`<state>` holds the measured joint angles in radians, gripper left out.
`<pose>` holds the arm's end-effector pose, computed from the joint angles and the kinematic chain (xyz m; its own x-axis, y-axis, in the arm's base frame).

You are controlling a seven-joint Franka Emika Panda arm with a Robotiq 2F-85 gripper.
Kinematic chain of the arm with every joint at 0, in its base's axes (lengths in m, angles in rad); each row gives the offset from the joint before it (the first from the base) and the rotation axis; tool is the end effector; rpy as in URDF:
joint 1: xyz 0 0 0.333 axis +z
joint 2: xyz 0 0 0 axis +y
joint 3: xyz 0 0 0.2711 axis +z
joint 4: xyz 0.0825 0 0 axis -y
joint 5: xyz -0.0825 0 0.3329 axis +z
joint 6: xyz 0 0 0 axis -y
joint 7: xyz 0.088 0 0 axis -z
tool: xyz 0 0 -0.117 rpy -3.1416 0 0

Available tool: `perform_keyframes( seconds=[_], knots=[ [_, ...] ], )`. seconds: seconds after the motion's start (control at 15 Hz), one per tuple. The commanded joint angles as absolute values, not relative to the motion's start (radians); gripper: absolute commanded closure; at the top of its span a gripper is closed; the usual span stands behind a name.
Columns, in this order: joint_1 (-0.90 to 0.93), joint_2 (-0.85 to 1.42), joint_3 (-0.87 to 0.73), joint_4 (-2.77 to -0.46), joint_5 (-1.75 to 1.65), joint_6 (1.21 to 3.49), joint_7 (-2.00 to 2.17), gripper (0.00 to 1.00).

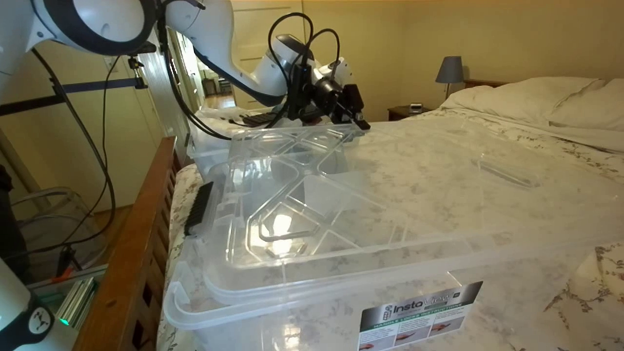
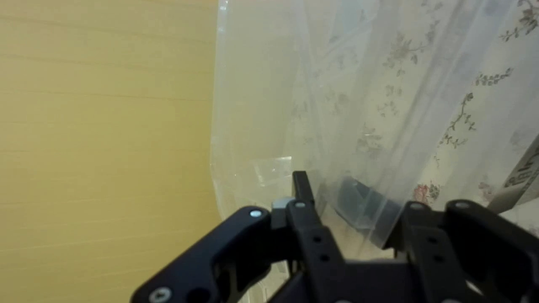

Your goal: Put the lid on the storage box

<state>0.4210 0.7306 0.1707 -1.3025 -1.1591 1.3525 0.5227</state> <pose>0.5818 0.2131 0.3210 0.9827 0.1716 -0.0702 0.1259 -0.3398 0.9320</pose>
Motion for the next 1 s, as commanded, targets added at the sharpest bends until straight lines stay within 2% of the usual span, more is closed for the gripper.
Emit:
perform_keyframes(
  seconds=[0.0,0.47,0.93],
  knots=[
    [0.408,0.666,0.172,-1.388,-1.146,1.434,0.514,0.49],
    [0.418,0.530,0.198,-1.469,-1.108,1.430,0.484,0.02],
    [0.384,0.318,0.263,-1.512,-0.912,1.545,0.477,0.00]
  ],
)
